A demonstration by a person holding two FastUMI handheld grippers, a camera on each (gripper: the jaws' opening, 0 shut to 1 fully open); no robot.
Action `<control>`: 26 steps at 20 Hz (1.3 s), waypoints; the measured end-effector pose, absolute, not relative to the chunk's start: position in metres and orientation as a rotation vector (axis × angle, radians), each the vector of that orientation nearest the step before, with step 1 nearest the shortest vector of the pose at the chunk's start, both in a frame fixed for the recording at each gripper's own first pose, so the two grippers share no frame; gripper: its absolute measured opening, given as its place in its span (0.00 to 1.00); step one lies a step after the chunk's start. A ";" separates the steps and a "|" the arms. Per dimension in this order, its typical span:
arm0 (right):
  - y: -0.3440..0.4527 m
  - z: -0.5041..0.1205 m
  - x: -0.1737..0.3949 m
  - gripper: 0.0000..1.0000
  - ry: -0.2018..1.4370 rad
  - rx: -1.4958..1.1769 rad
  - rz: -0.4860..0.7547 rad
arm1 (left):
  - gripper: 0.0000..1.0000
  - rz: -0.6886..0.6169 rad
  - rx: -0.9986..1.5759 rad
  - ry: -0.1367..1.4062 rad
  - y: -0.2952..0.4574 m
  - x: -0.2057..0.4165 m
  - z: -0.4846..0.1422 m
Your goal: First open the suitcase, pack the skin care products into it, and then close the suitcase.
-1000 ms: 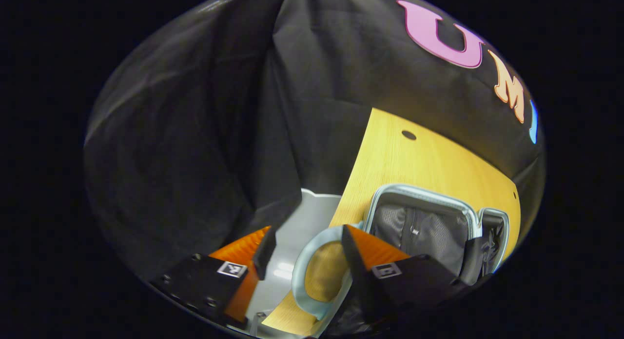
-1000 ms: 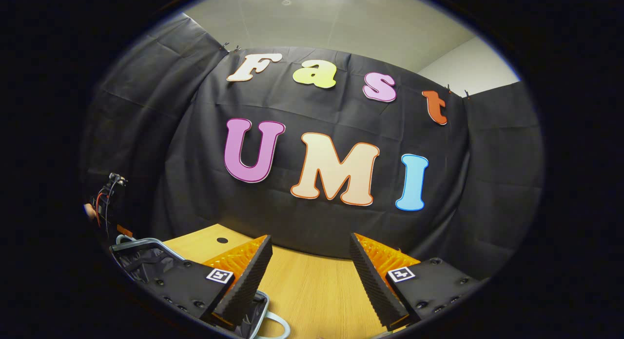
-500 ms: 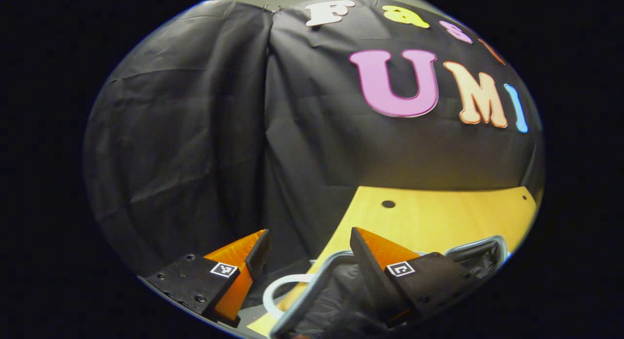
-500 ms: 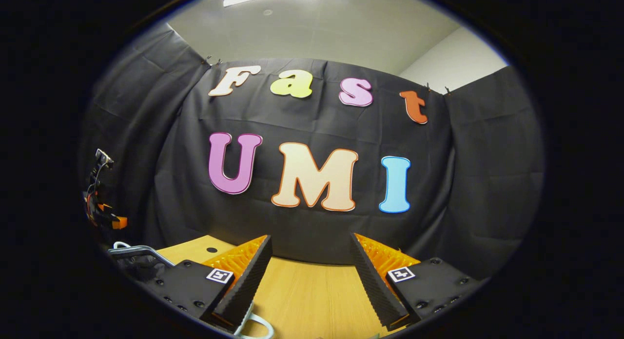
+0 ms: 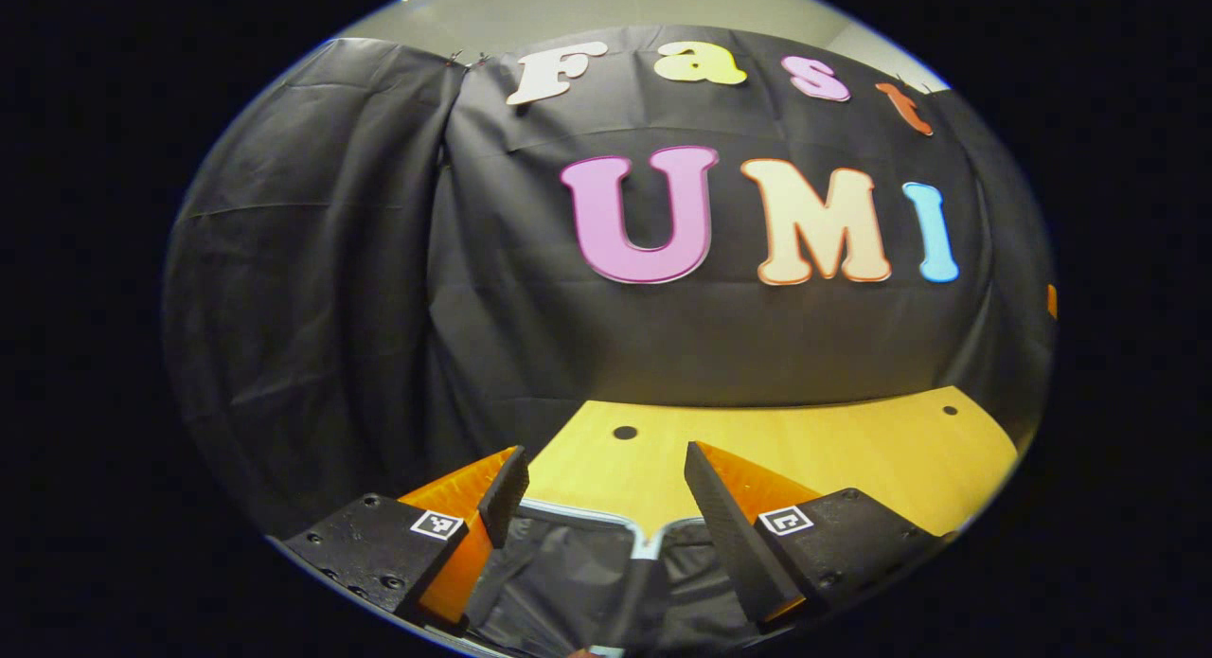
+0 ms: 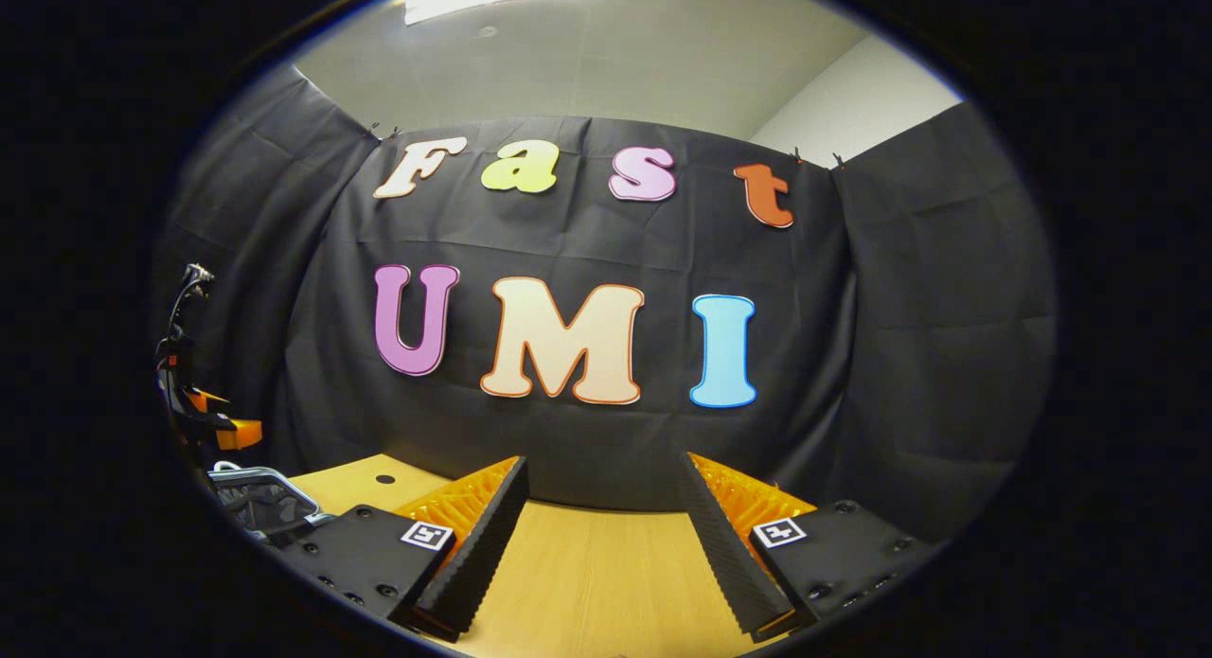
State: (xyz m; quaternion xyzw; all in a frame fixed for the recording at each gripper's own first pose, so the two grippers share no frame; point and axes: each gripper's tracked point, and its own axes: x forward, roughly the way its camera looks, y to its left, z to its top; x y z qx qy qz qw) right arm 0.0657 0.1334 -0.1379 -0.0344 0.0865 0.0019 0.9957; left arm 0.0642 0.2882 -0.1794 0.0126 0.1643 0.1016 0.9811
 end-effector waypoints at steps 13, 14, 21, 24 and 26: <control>0.044 -0.168 0.048 0.99 0.230 -0.052 0.018 | 0.97 -0.026 -0.015 0.399 0.105 0.040 -0.202; 0.040 -0.172 0.046 0.99 0.237 -0.056 0.025 | 1.00 -0.043 -0.019 0.412 0.093 0.036 -0.207; 0.016 -0.192 0.030 0.99 0.282 -0.077 0.075 | 0.97 -0.156 -0.045 0.472 0.012 0.006 -0.242; 0.008 -0.197 0.022 0.99 0.296 -0.082 0.085 | 0.97 -0.202 -0.047 0.499 -0.015 -0.005 -0.258; 0.005 -0.200 0.017 0.99 0.302 -0.094 0.093 | 0.96 -0.235 -0.071 0.508 -0.034 -0.012 -0.265</control>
